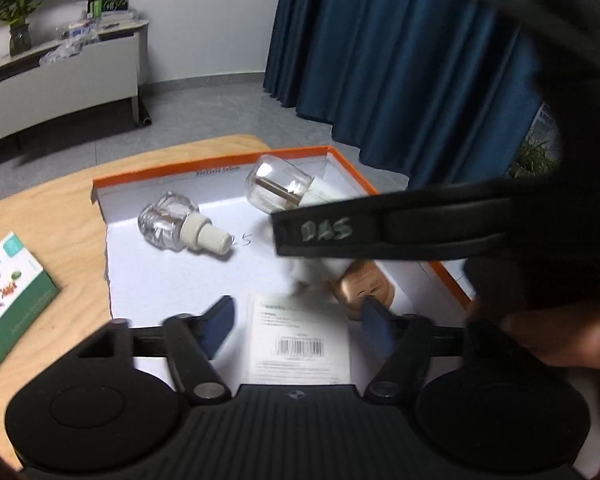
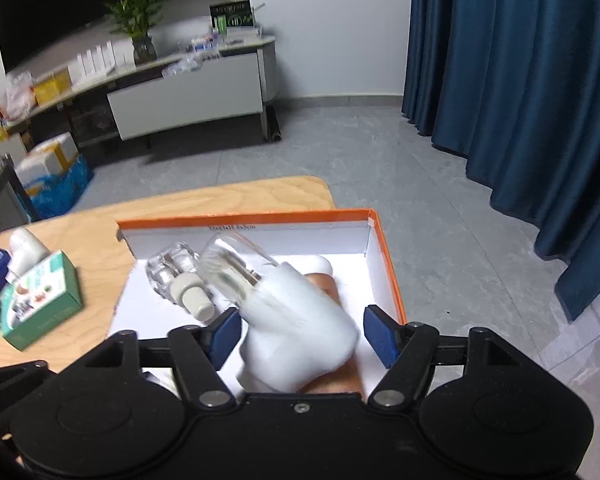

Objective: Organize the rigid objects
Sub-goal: 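Lower the adapter box with the left tool while the right tool lowers the diffuser into the box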

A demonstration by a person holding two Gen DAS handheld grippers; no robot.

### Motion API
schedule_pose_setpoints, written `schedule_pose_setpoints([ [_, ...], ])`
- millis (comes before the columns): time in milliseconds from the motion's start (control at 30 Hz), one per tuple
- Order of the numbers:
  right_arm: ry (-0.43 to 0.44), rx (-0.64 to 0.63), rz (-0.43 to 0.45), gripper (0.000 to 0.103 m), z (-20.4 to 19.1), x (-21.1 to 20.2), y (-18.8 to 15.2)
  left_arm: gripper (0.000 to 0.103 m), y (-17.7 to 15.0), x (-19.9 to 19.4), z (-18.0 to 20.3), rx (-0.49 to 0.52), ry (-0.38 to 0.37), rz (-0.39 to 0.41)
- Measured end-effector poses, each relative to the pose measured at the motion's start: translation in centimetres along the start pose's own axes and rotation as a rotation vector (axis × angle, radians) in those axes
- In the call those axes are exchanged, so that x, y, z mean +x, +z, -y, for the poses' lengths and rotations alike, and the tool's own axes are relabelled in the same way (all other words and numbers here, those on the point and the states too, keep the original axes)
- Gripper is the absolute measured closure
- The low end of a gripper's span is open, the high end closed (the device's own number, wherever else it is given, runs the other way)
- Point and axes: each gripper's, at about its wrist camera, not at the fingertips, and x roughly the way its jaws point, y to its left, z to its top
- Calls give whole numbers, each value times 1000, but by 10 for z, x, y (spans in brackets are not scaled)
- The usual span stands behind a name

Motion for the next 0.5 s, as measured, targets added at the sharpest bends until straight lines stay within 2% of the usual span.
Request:
schedule_pose_setpoints([
  [33,2,3,11,20,0,-5,0,19,-2,-1,-1,-9,-3,2],
  [133,-31,-3,64,19,-2,-21,0,14,-2,-8,-7,-35,-7,4],
  [300,-25,15,158,16,-7,-55,1,6,-1,-35,-13,-61,34,45],
  [500,-12,3,167,14,-26,-73,-8,4,-9,-67,-31,-100,132,57],
])
